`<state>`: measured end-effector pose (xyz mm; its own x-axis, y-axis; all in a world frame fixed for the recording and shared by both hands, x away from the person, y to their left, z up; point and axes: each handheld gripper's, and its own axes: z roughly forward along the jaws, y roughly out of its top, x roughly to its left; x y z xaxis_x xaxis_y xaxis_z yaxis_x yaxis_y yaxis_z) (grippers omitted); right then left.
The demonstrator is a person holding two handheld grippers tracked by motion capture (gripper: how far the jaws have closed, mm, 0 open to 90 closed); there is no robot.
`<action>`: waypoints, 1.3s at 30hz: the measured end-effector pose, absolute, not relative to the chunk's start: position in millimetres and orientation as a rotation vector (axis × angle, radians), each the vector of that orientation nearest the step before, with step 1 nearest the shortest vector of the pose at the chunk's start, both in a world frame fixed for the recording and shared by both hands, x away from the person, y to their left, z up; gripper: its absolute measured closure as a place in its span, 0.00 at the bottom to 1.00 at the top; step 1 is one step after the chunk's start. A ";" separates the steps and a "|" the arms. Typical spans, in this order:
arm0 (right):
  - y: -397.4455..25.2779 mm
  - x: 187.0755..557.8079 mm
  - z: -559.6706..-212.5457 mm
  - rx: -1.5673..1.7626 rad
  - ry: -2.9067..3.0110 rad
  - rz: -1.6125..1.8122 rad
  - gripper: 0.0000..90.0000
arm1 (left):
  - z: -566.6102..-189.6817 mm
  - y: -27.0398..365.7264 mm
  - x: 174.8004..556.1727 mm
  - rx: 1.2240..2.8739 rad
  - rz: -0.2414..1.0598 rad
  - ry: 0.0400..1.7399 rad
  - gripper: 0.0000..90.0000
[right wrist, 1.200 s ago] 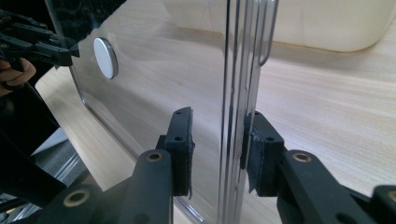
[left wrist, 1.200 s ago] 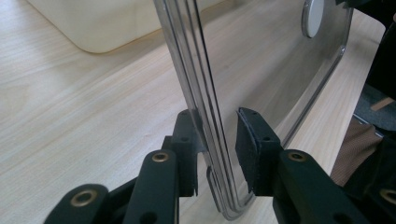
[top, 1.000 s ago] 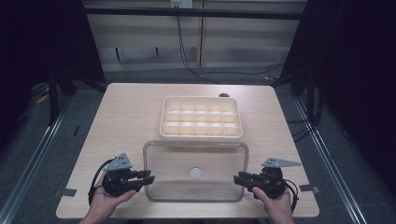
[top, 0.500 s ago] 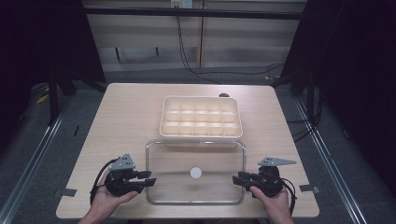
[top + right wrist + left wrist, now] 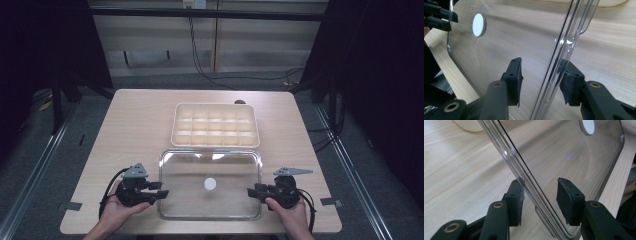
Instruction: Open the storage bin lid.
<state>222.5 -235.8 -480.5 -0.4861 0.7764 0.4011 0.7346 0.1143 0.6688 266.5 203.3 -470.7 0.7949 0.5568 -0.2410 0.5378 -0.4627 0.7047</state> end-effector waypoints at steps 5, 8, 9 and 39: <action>-233.6 223.8 -482.6 1.567 2.317 1.296 0.57 | -473.6 201.1 268.7 2.162 0.015 0.810 0.61; -233.5 225.3 -484.0 1.578 2.305 1.286 0.56 | -475.2 199.9 269.9 2.160 0.002 0.808 0.61; -233.7 225.6 -484.2 1.587 2.301 1.285 0.55 | -476.1 199.4 270.2 2.160 0.006 0.807 0.60; -230.3 235.6 -494.1 1.640 2.283 1.168 0.46 | -484.9 192.2 289.0 2.192 -0.007 0.863 0.55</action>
<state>235.6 -230.3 -494.1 -0.4162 0.8436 0.3393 0.7687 0.1271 0.6269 289.0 192.2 -484.9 0.7707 0.5799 -0.2639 0.5840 -0.4775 0.6564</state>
